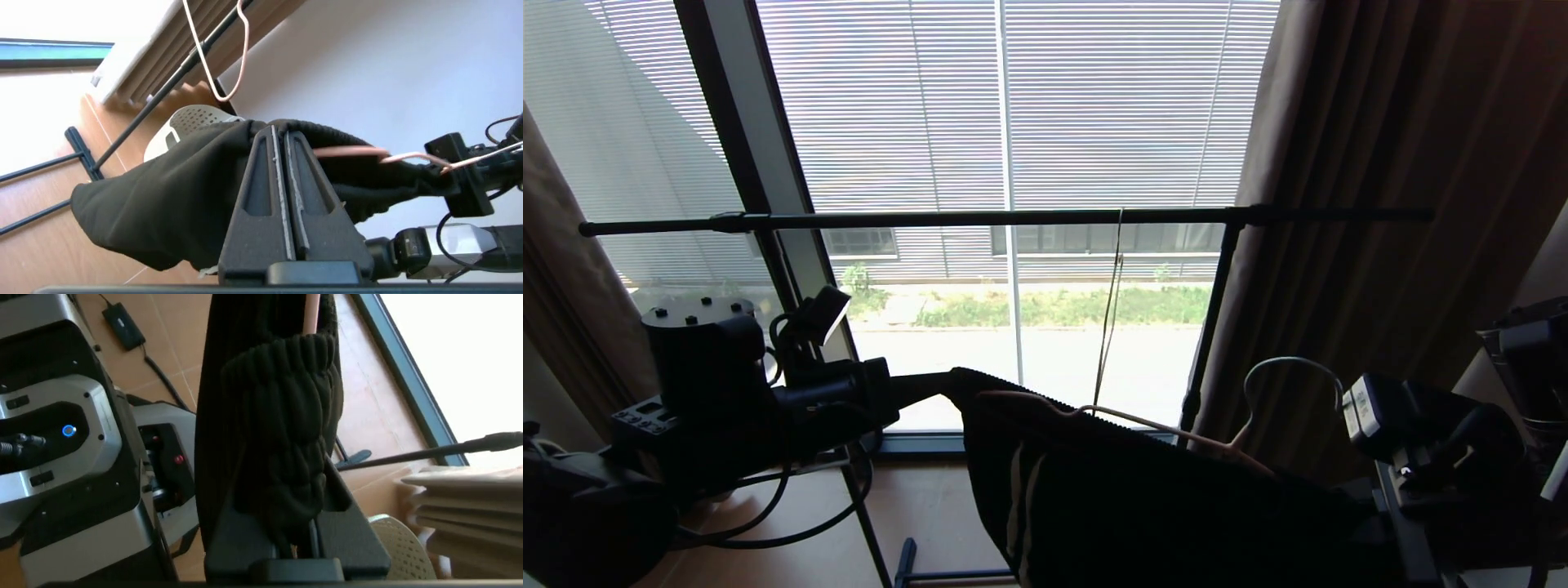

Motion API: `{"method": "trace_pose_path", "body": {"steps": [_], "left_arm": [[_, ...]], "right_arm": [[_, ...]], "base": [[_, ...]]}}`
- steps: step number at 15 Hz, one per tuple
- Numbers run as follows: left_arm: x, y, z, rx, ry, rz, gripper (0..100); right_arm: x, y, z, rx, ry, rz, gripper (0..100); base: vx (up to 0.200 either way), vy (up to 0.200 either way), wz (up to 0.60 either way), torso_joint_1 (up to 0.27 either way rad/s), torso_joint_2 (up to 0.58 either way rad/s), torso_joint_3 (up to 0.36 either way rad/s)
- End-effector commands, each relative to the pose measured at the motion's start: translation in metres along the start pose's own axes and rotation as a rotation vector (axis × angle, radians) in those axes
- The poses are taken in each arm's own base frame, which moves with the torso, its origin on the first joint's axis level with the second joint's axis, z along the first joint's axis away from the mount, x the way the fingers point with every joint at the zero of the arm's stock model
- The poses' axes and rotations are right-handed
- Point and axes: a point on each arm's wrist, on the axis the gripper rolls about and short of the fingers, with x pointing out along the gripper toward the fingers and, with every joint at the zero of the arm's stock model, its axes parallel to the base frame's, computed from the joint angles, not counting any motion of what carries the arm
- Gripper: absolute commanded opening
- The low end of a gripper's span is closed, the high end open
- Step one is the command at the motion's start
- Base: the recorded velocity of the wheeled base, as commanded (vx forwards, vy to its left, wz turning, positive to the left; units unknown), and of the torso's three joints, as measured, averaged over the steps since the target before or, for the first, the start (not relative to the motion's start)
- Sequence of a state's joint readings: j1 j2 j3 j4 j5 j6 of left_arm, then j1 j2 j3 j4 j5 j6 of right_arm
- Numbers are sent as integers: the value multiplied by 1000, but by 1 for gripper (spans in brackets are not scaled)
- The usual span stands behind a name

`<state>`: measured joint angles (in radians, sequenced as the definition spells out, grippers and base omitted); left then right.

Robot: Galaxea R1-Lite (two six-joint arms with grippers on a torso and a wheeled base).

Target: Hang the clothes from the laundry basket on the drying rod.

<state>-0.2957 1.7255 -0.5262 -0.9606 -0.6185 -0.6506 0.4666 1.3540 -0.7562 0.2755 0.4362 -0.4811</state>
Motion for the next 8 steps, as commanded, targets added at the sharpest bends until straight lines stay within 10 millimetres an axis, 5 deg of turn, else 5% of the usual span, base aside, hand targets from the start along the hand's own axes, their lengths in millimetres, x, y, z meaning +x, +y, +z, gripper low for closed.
{"method": "trace_pose_path", "body": {"steps": [1, 8], "left_arm": [[-3, -4, 3, 12, -14, -7, 0], [-7, -22, 8, 116, -16, -44, 0]], "right_arm": [[5, 1, -4, 6, 36, 3, 0], [30, -10, -7, 26, 181, -85, 0]], "base": [[0, 0, 0, 0, 0, 0], [0, 0, 0, 0, 0, 0]]}}
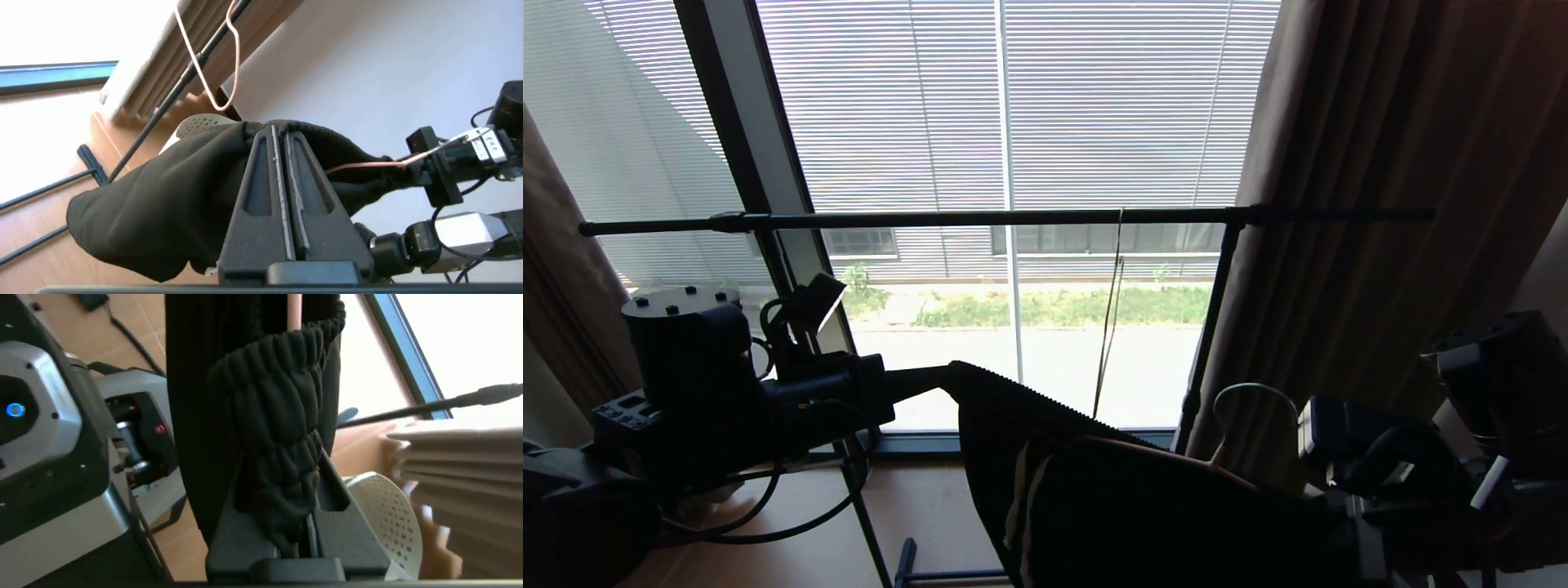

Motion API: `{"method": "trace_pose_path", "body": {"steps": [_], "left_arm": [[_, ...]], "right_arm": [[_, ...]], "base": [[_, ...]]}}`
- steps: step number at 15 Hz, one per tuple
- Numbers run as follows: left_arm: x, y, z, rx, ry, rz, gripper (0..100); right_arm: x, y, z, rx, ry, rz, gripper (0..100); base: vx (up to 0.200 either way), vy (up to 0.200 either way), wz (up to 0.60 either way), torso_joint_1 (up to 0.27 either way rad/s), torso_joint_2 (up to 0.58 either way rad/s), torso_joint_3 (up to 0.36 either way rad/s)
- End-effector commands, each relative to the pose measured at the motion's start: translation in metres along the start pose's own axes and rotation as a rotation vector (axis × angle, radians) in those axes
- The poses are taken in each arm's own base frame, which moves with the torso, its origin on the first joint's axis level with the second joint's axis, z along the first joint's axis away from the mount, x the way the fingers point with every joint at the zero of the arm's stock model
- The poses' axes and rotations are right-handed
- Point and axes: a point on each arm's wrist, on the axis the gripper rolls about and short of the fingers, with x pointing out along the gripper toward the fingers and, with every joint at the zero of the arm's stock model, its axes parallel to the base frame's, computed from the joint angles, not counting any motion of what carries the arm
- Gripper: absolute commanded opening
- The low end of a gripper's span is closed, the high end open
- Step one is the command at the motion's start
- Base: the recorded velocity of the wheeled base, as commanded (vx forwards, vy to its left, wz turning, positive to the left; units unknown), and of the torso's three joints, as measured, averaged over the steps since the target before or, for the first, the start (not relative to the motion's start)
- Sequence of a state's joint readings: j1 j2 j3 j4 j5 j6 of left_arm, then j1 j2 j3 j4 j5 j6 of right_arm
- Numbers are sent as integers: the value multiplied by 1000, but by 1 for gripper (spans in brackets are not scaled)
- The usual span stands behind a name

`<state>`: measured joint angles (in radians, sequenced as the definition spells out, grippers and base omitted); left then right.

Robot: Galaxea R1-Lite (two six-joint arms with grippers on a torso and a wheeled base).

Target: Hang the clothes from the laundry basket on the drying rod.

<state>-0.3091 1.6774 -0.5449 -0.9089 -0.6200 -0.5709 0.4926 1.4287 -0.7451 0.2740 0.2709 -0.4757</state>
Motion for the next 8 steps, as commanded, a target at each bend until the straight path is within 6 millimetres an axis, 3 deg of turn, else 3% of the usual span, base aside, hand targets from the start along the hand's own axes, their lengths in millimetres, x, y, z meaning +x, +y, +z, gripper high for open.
{"method": "trace_pose_path", "body": {"steps": [1, 4, 8], "left_arm": [[-2, -16, 7, 46, 5, -24, 0], [-2, -31, 9, 88, 67, -29, 0], [6, -59, 8, 143, 216, -47, 0]], "right_arm": [[15, -6, 1, 20, 62, -20, 0], [18, -14, 13, 92, 49, -64, 0], [23, -24, 30, 195, -94, -118, 0]], "base": [[0, 0, 0, 0, 0, 0], [0, 0, 0, 0, 0, 0], [0, 0, 0, 0, 0, 0]]}}
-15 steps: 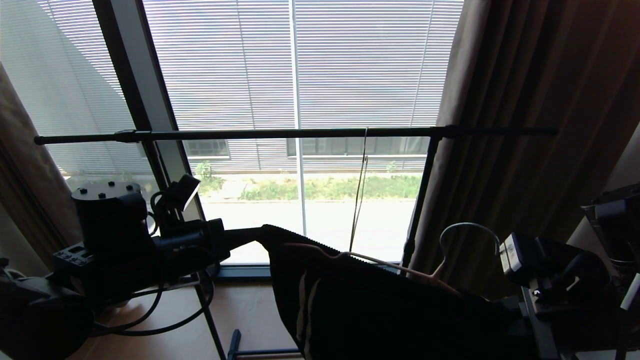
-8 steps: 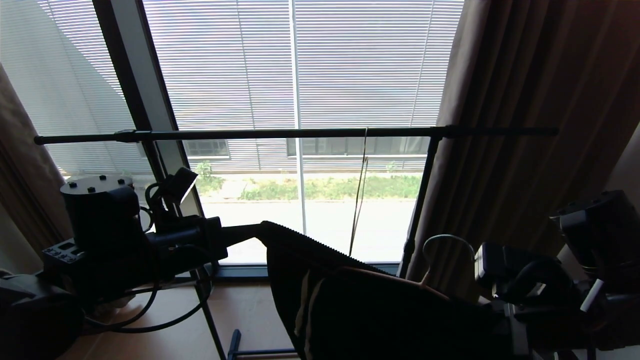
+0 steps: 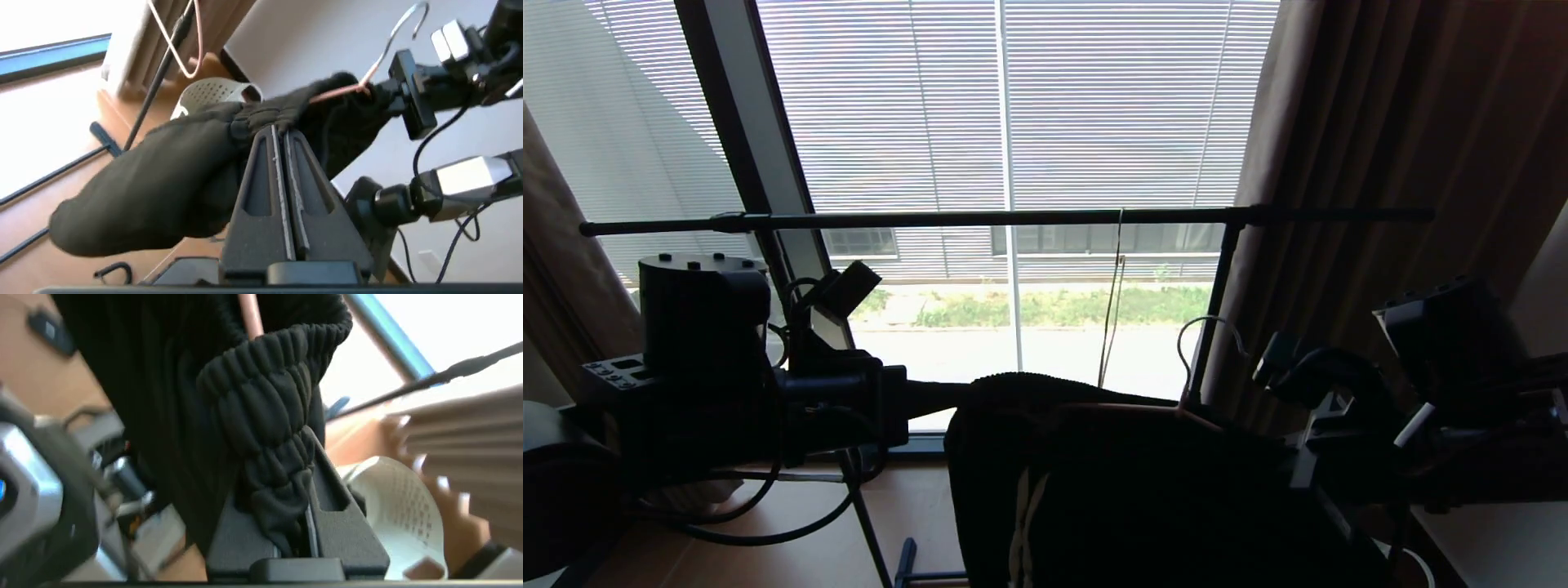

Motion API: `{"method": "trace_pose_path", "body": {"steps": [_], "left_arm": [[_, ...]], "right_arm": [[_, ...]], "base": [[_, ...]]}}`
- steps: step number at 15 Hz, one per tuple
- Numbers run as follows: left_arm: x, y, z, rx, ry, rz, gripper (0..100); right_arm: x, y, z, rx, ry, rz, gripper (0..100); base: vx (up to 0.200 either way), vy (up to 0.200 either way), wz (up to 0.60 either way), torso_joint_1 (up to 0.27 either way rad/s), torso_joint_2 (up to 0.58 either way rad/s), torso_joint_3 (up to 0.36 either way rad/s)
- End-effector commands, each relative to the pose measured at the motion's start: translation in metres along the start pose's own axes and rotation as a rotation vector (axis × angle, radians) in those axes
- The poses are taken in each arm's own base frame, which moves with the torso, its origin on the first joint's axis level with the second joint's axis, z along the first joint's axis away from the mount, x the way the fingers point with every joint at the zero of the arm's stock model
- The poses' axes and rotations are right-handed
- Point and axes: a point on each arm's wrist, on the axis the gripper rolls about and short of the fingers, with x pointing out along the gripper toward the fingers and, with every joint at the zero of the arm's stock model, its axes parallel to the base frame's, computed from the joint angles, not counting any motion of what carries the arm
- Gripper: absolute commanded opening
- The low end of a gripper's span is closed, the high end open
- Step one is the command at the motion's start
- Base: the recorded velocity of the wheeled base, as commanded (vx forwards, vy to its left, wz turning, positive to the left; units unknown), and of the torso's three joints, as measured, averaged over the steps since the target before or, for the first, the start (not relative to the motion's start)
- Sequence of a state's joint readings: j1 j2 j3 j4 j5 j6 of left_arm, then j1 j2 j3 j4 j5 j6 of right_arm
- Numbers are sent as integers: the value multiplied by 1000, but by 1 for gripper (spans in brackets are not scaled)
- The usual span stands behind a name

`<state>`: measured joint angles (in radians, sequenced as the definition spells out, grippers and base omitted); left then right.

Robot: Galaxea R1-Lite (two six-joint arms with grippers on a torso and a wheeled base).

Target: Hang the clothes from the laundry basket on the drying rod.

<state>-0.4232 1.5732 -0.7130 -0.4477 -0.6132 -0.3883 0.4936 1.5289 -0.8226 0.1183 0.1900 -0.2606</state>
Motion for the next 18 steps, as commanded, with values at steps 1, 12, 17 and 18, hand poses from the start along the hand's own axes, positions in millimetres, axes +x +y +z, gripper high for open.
{"method": "trace_pose_path", "body": {"steps": [1, 12, 17, 18], "left_arm": [[4, -22, 10, 55, 42, -26, 0], [10, -39, 35, 105, -6, 63, 0], [15, -44, 35, 106, 16, 52, 0], [17, -45, 33, 96, 47, 54, 0]], "right_arm": [[10, -2, 2, 13, -12, -4, 0], [28, 18, -19, -129, 34, -81, 0], [26, 15, -8, -115, -39, -125, 0], [27, 15, -5, -72, -76, -132, 0]], "base": [[0, 0, 0, 0, 0, 0], [0, 0, 0, 0, 0, 0], [0, 0, 0, 0, 0, 0], [0, 0, 0, 0, 0, 0]]}}
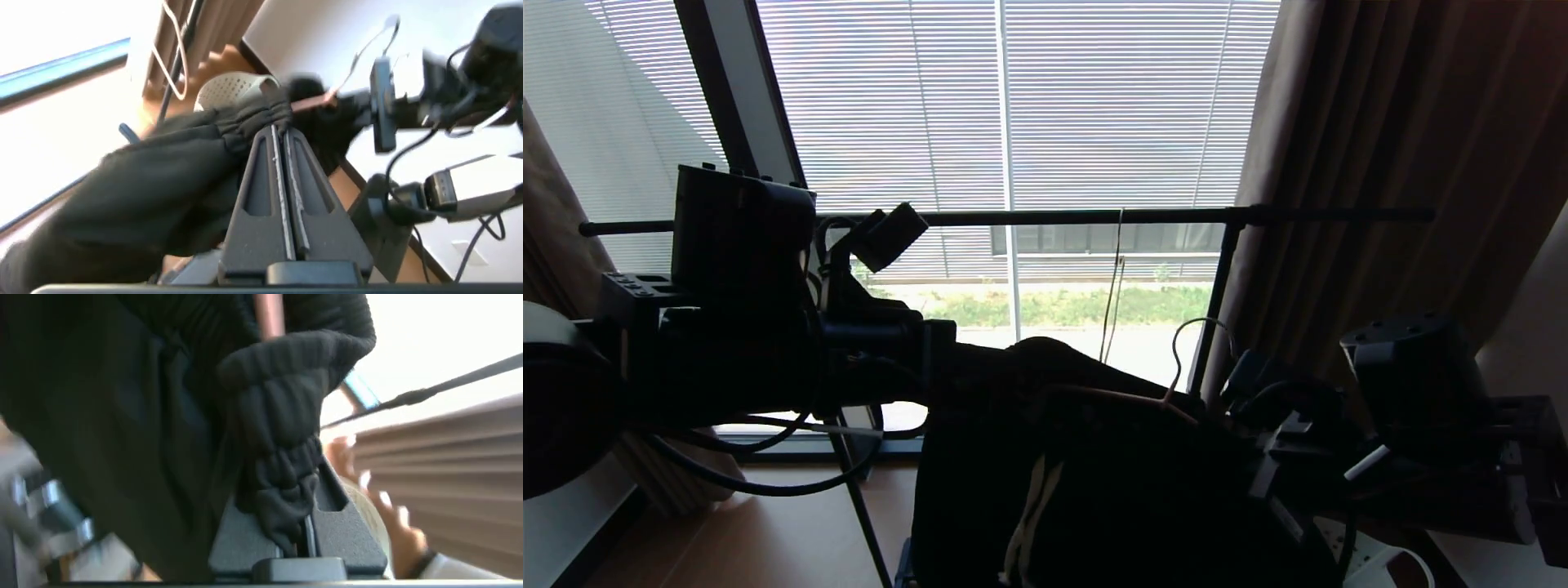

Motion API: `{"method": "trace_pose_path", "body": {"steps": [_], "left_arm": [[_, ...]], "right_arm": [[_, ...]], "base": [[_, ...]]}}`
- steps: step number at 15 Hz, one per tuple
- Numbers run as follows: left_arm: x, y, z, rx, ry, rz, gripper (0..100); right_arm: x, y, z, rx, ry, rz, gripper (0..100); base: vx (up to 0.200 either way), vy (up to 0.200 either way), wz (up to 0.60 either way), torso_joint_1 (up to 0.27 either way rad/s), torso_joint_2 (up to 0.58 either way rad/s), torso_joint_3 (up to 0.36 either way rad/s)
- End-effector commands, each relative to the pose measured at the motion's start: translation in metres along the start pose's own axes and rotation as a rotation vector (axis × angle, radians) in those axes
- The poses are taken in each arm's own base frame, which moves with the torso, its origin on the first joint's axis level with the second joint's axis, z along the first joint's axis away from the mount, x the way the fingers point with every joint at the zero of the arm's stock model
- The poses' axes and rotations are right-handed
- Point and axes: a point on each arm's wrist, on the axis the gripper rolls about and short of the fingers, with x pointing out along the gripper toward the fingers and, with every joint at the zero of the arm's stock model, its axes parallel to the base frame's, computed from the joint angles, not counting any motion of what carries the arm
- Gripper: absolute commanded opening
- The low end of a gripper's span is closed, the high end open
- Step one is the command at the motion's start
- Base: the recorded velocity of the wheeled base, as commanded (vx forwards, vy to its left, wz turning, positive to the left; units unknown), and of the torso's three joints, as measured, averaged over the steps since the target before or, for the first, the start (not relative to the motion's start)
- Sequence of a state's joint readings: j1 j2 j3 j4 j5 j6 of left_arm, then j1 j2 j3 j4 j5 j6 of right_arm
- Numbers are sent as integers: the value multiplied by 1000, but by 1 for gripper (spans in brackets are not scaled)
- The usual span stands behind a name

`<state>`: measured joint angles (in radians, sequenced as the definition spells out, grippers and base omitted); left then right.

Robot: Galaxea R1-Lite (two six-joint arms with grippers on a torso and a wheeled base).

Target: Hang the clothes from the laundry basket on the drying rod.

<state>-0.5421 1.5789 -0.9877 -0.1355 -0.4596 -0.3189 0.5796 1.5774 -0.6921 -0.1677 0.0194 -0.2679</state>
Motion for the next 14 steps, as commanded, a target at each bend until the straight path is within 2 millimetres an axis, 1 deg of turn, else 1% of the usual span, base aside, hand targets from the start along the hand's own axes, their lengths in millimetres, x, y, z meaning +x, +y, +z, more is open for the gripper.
{"method": "trace_pose_path", "body": {"steps": [1, 5, 6, 8, 12, 14], "left_arm": [[8, -6, -2, -4, 54, -14, 0], [28, -8, -11, -4, 110, 26, 0], [30, -11, -13, 8, 115, 23, 0], [33, -16, -17, 14, 132, 9, 0], [39, -17, -18, 15, 143, 4, 0], [41, -15, -16, 17, 129, 32, 0]], "right_arm": [[6, 0, 5, 51, -44, -8, 0], [9, 4, 11, 53, -131, -12, 0], [9, 8, 11, 58, -153, -14, 0], [14, 9, 12, 64, -161, -32, 0], [14, 15, 13, 69, -170, -18, 0], [12, 15, 10, 69, -170, -17, 0]], "base": [[0, 0, 0, 0, 0, 0], [0, 0, 0, 0, 0, 0], [0, 0, 0, 0, 0, 0], [0, 0, 0, 0, 0, 0], [0, 0, 0, 0, 0, 0], [0, 0, 0, 0, 0, 0]]}}
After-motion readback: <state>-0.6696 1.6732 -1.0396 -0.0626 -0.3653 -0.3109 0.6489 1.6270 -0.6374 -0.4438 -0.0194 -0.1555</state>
